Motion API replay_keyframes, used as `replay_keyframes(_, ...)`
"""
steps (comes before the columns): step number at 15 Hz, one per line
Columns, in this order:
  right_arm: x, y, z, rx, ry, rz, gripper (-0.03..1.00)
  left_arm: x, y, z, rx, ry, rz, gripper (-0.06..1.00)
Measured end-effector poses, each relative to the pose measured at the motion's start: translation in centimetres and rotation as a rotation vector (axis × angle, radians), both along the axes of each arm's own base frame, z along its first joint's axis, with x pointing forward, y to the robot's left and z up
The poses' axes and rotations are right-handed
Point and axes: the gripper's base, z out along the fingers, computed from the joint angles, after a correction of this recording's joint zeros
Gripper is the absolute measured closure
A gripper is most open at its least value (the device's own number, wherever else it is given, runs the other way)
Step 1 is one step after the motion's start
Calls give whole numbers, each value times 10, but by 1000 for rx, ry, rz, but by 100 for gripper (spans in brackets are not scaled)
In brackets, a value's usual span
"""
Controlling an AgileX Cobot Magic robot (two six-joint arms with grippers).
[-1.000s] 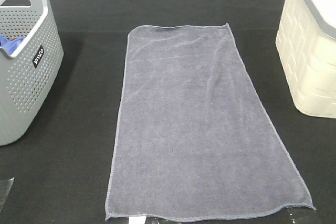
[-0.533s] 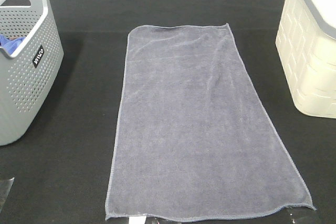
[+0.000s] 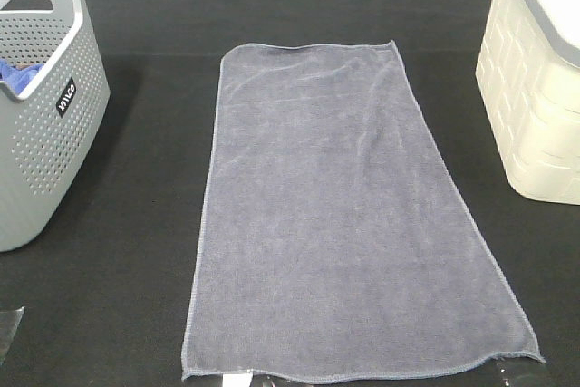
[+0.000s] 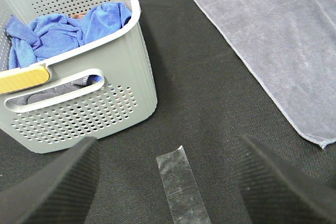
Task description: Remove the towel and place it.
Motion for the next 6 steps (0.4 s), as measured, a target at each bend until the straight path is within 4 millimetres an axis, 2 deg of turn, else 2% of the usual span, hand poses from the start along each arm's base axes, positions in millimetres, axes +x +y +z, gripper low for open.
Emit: replay_keyframes(6, 0, 0, 0, 0, 0, 0, 3, 0, 0, 0, 0, 0, 0, 25)
